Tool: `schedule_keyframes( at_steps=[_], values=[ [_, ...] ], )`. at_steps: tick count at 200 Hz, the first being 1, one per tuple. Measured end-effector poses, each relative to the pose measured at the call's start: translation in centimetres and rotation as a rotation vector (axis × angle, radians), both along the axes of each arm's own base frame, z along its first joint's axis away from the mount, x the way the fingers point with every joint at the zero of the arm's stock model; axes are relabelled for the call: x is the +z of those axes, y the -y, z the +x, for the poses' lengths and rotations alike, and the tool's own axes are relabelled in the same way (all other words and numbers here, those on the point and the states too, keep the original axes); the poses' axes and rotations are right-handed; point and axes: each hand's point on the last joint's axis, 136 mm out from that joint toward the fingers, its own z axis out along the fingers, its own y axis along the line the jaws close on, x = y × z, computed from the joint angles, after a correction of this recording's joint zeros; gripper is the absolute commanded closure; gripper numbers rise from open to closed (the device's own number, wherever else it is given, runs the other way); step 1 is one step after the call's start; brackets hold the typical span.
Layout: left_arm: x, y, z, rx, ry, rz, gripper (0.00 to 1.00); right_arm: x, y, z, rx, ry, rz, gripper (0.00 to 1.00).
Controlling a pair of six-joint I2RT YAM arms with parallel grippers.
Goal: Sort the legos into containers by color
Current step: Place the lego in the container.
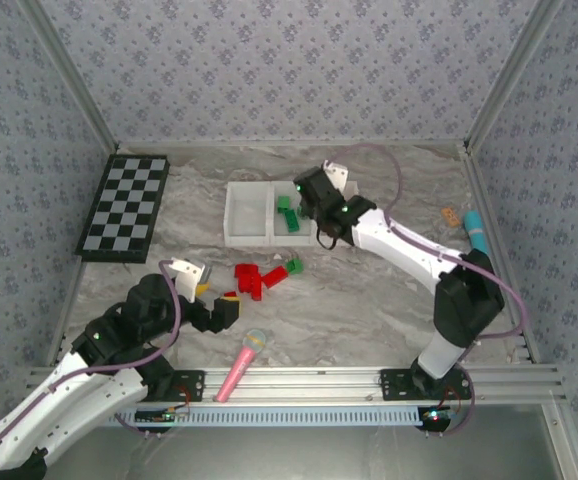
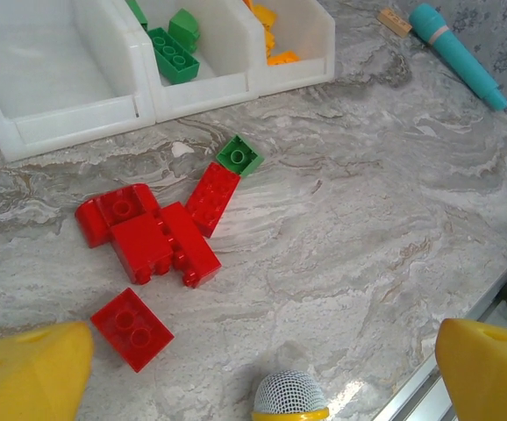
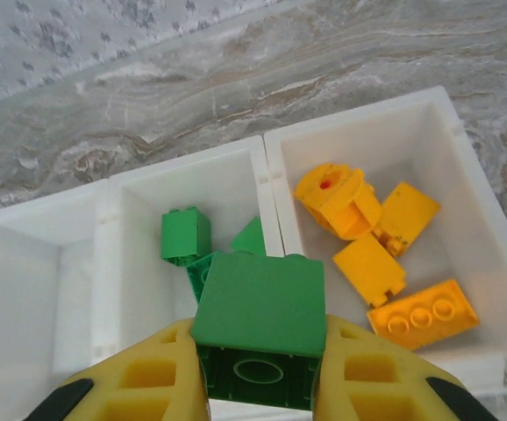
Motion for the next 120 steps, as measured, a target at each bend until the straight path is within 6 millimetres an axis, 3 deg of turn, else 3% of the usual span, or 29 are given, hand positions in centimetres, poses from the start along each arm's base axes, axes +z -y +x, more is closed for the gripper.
schedule_keyframes(
  at_steps=[45,75,120],
  values=[
    [-0.4,0.0,0.1,0.004,-0.012,0.016,0.00,-2.4,-3.3,4.3,0.187,-0.097,-0.017,0.77],
    [-0.6,0.0,0.1,0.004,-0.020,0.024,0.00,-4.9,-4.8,5.7,0.268,-0.164,-0.042,0.75],
    [-1.0,0.1,0.2,0.004,-0.032,0.036,0.00,-8.2,-4.8,6.5,0.308,-0.251,-0.072,0.64]
  ],
)
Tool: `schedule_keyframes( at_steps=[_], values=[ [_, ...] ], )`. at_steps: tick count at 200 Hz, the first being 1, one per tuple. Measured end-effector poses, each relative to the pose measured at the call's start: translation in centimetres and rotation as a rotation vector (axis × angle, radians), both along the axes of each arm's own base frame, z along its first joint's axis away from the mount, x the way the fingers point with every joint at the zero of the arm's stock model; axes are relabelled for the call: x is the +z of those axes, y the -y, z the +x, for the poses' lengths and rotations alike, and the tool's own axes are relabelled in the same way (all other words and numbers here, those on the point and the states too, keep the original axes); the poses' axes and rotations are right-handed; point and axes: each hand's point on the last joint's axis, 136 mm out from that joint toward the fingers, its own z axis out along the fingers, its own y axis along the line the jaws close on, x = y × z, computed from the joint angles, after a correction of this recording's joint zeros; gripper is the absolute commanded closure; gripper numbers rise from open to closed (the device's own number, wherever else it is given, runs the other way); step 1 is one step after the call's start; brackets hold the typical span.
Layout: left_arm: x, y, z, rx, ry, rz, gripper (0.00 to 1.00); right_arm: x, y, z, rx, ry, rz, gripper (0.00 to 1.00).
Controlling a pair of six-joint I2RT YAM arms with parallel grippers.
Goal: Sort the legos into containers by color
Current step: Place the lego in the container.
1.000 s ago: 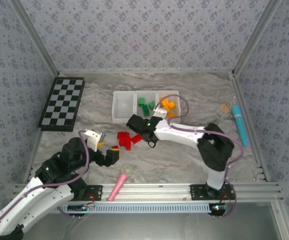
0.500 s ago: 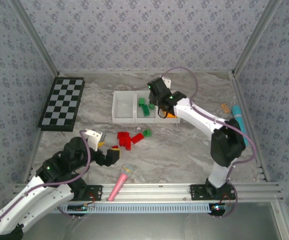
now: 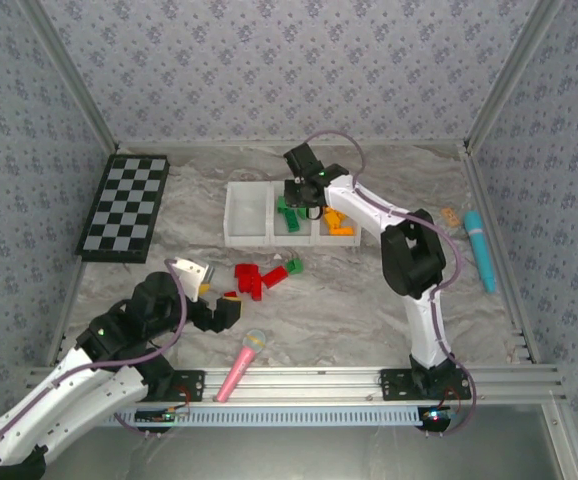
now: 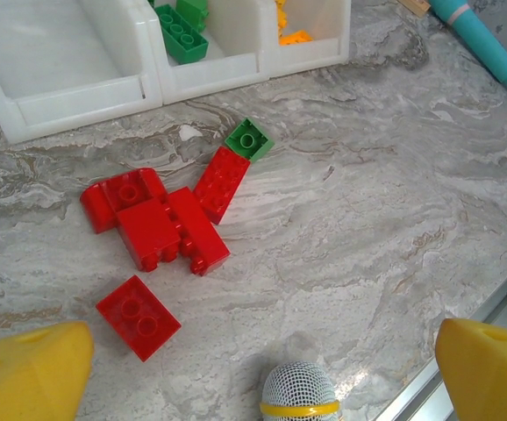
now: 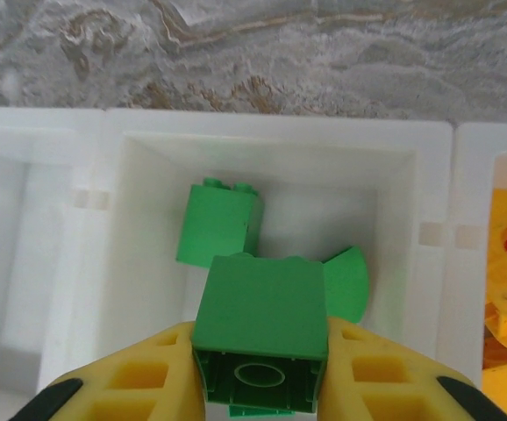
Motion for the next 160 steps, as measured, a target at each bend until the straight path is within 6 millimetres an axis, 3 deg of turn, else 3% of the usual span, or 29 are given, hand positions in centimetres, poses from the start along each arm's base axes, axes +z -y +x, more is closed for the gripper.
schedule_keyframes(
  at_steps=[30,55,93,125,160],
  values=[
    [-0.1,0.0,0.0,0.000,-0.002,0.002,0.00,-1.2,0.3,-0.4,0.023,-0.039,-0.024,0.49],
    [-0.1,0.0,0.0,0.000,-0.002,0.003,0.00,-0.9,0.0,-0.4,0.038,-0.036,-0.018,0.32],
    [-0.5,0.1,0.1,0.000,-0.016,0.016,0.00,-0.2,-0.2,-0.7,0.063,-0.030,-0.018,0.24],
    [-0.6,0.1,0.1,-0.003,-0.016,0.022,0.00,2.7,0.3,-1.7,0.082,0.014,0.007,0.16],
    [-0.5,0.0,-0.1,-0.015,0.002,0.021,0.00,7.8,2.3,-5.3,0.106,0.112,0.063,0.09]
  ],
)
